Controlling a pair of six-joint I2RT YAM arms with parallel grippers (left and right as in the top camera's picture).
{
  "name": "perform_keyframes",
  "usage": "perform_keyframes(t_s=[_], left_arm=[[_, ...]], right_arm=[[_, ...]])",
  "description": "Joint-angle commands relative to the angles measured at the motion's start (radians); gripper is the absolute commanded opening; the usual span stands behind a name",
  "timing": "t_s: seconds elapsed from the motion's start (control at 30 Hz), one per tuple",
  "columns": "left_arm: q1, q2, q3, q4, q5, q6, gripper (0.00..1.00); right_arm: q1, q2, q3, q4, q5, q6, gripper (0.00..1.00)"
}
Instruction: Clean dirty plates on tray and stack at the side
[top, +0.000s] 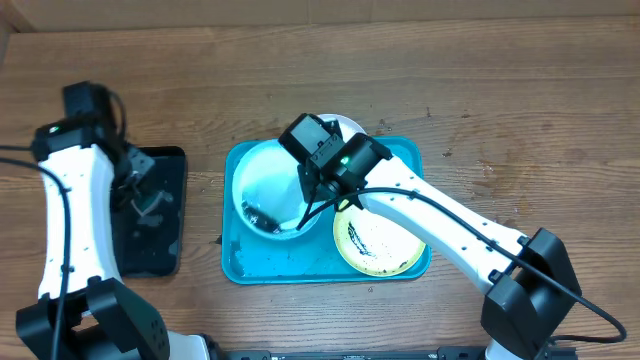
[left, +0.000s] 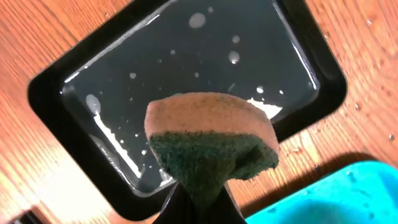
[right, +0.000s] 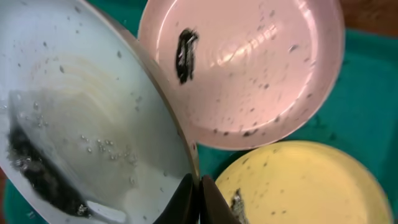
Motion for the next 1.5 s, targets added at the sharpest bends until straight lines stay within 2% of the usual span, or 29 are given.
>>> perform_keyframes(t_s=[0.0, 0.43, 0.67, 0.87, 0.97, 1.33, 1.47], left_arm=[[0.05, -0.006, -0.034, 0.029, 0.077, 0.023, 0.04], [0.058, -0.005, -0.154, 0.143, 0.084, 0.023, 0.04], [0.058, -0.005, -0.154, 0.148, 0.084, 0.025, 0.04], [0.058, -0.005, -0.154, 0.148, 0.085, 0.031, 0.04], [0.058, -0.005, -0.154, 0.148, 0.087, 0.032, 0.04], [0.058, -0.005, -0.154, 0.148, 0.087, 0.031, 0.04], [0.058, -0.005, -0.154, 0.148, 0.087, 0.032, 0.04]], right_arm=[[0.029, -0.005, 0.039, -0.022, 0.245, -0.101, 0.04], [0.247, -0.005, 0.081, -0.031, 0.819, -0.303, 0.04], [0.35, -0.005, 0.081, 0.01, 0.983, -0.417, 0.04], [0.377, -0.005, 0.081, 0.042, 1.146, -0.494, 0.04], [0.377, -0.005, 0.081, 0.089, 1.154, -0.544, 0.04], [0.373, -0.005, 0.081, 0.104, 1.024, -0.538, 0.04], [0.341, -0.005, 0.081, 0.125, 0.876, -0.432, 0.04]])
